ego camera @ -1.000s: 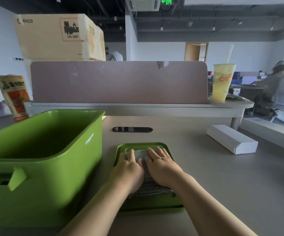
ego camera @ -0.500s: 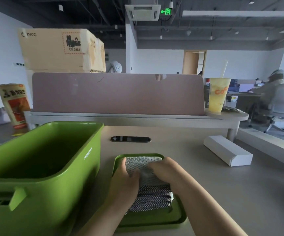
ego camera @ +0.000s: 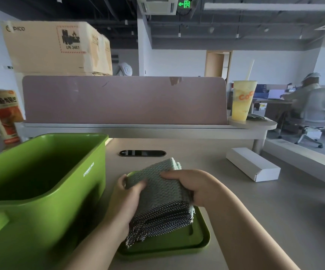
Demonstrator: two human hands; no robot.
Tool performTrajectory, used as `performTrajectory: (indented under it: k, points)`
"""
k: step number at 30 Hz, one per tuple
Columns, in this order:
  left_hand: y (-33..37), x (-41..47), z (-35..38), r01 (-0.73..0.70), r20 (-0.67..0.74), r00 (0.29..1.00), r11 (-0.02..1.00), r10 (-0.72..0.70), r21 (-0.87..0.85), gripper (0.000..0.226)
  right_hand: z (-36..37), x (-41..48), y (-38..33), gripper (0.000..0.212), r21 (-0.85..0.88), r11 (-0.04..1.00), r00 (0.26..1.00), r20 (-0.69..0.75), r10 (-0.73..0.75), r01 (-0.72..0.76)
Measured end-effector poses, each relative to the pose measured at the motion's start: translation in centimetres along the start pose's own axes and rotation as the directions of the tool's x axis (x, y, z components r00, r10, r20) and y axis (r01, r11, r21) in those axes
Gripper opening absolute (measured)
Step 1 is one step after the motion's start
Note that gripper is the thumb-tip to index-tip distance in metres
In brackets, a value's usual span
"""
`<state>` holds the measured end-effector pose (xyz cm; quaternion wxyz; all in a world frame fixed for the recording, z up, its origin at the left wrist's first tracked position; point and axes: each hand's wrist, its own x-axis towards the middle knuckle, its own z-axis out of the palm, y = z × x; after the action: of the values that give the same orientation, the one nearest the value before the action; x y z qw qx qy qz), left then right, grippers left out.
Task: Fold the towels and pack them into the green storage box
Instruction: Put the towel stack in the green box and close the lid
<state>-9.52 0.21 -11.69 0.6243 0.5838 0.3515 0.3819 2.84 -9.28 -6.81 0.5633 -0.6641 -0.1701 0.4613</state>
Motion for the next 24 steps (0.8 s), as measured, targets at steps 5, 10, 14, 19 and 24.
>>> performTrajectory:
  k: [5,10,14,19,24]
  points:
    - [0.2,0.3,-0.8,0.093,0.070,0.994,0.991,-0.087,-0.101,0.048,-0.5,-0.3,-0.2,0.033,-0.005,0.995,0.994,0.037,-0.100,0.100]
    - [0.9,0.1,-1.1,0.025,0.167,0.986,0.992,-0.005,-0.120,0.080,-1.4,-0.3,-0.7,0.038,0.000,0.972,0.961,0.150,-0.234,0.237]
    - [1.4,-0.3,-1.2,-0.051,0.231,0.969,0.982,0.092,-0.180,0.046,-1.8,-0.2,-0.6,0.043,0.009,0.932,0.910,0.215,-0.355,0.362]
    - [1.1,-0.1,-1.3,-0.158,0.140,0.972,0.965,0.190,-0.207,0.106,-2.5,0.0,0.2,0.053,0.071,0.872,0.814,0.329,-0.480,0.485]
    - [-0.3,0.4,-1.2,-0.167,0.176,0.965,0.974,0.193,-0.154,0.095,-2.6,0.9,1.8,0.057,0.055,0.883,0.792,0.419,-0.445,0.467]
